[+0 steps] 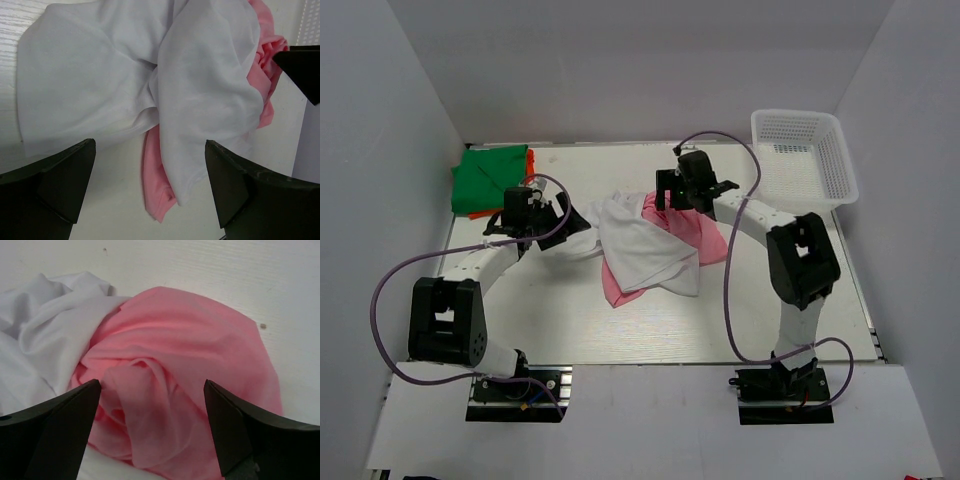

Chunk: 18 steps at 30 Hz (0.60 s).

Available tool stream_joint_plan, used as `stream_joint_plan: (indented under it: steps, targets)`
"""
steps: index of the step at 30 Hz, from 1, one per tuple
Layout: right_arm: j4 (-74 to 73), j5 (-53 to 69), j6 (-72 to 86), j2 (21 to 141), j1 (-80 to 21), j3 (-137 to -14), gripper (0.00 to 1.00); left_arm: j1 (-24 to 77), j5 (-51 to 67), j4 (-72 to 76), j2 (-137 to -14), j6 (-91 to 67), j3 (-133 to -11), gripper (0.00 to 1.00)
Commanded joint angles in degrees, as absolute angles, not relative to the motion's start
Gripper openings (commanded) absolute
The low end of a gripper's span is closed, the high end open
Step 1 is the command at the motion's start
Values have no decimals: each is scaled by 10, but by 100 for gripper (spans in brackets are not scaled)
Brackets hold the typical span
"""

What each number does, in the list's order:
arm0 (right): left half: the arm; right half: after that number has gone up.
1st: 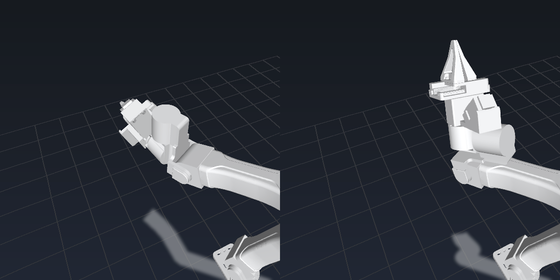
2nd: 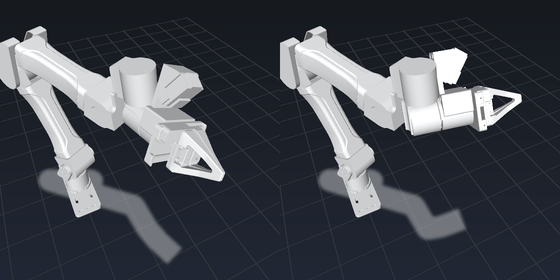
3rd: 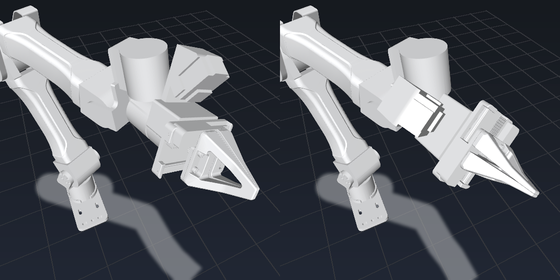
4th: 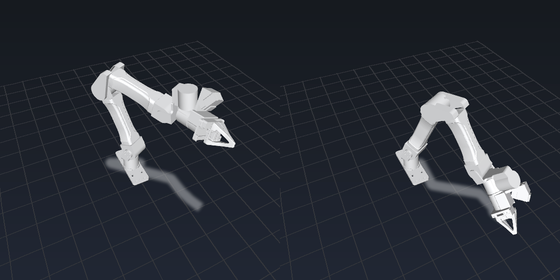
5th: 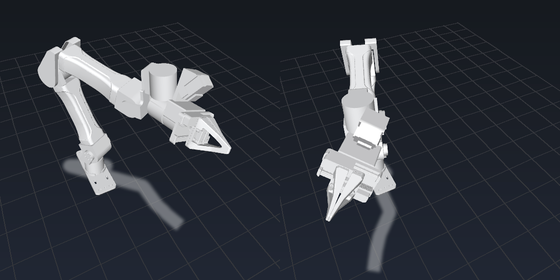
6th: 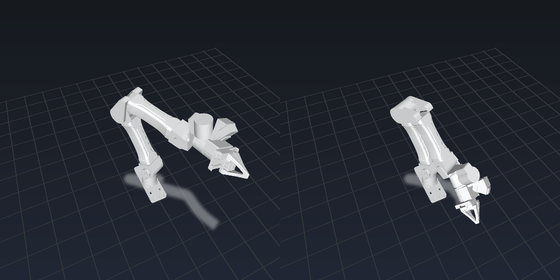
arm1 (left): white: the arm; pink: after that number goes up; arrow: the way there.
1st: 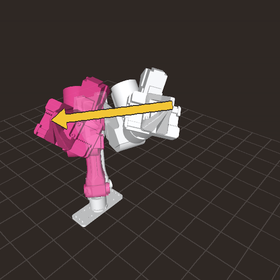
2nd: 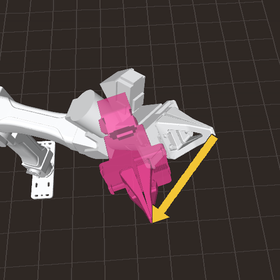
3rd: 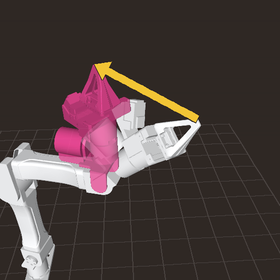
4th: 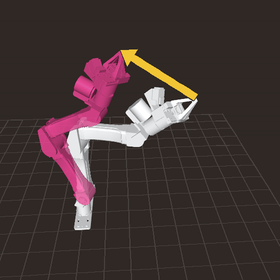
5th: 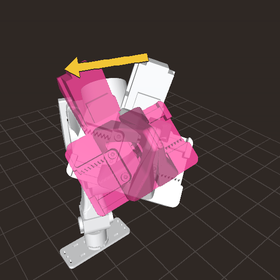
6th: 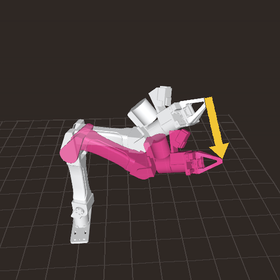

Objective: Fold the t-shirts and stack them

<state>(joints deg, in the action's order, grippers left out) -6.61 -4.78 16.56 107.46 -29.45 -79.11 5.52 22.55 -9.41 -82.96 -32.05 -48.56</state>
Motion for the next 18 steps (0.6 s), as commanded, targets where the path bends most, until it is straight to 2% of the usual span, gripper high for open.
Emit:
stream_joint_plan:
  steps: [1, 3, 6, 7, 8, 14, 18]
  targets:
    - [-96, -32, 177, 1130, -298, -850, 86, 62, 225, -95, -820, -307, -499, 100]
    - [-98, -6, 167, 1150, -301, -860, 75, 62, 225, -100, -815, -307, -499, 100]
    - [-110, 41, 142, 1169, -301, -884, 36, 62, 214, -106, -803, -301, -499, 100]
    - [-113, 46, 135, 1169, -299, -890, 6, 62, 214, -106, -795, -301, -499, 100]
    - [-113, 47, 132, 1155, -301, -891, 0, 62, 207, -114, -795, -296, -499, 100]
    - [-85, -16, 105, 1033, -302, -890, 0, 62, 200, -120, -757, -296, -494, 100]
    - [-59, 16, 59, 945, -303, -894, 0, 62, 194, -127, -730, -296, -483, 100]
